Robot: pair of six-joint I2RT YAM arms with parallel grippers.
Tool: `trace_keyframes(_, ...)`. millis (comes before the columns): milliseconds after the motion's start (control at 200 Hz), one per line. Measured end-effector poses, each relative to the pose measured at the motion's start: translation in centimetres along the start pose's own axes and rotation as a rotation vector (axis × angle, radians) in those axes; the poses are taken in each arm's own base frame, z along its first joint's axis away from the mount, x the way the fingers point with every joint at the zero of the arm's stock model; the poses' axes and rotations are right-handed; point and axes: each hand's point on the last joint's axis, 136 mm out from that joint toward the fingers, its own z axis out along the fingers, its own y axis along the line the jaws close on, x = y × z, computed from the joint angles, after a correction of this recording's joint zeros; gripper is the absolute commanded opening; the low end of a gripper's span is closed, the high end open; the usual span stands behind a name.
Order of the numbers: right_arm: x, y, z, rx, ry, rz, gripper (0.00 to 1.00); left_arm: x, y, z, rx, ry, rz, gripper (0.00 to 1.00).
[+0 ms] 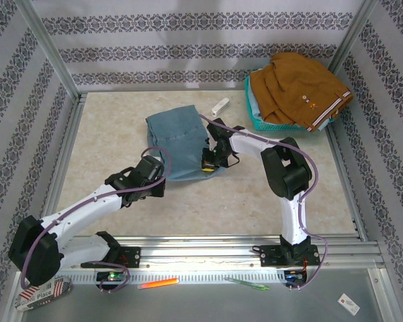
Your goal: Fold and stack the trousers
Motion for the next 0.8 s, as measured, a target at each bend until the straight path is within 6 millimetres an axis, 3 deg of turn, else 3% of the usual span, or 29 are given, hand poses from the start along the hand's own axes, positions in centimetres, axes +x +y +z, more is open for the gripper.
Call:
trace_keyframes(45, 0.1, 0.1, 0.0, -0.006, 0.004, -0.003, 0.04, 0.3, 0.3, -0.4, -0.010, 0.014, -0.001, 0.08)
trace_keyframes(165, -0.4, -0.5, -0.1, 0.012, -0.012, -0.004, 0.05, 0.9, 1.3, -2.3, -0.046, 0.046, -0.007, 0.52)
trace_keyframes(350, -1.7, -1.7, -0.8, 0.044, -0.053, 0.014, 0.05, 0.0, 1.0, -6.1, -0.022, 0.053, -0.017, 0.60)
trace_keyframes(445, -1.8, -1.7, -0.8, 0.051, -0.057, 0.013, 0.06, -0.7, 0.0, -7.2, 0.026, 0.043, -0.023, 0.54)
trace_keyframes(540, -1.8, -1.7, -0.9, 0.053, -0.060, 0.013, 0.08, -1.3, -1.3, -6.4, 0.049, 0.081, -0.032, 0.42)
trace_keyframes(609, -1.7, -1.6, -1.0, 0.059, -0.064, 0.010, 0.10, -2.7, -2.8, -4.6, 0.070, 0.097, -0.044, 0.27)
trace_keyframes(749, -0.5, -2.1, -2.4, 0.083, -0.089, 0.022, 0.15, -5.7, -6.0, 1.3, 0.094, 0.116, -0.054, 0.00)
trace_keyframes(799, 0.1, -2.3, -3.5, 0.088, -0.108, 0.029, 0.16, -6.9, -7.0, 3.2, 0.106, 0.112, -0.047, 0.00)
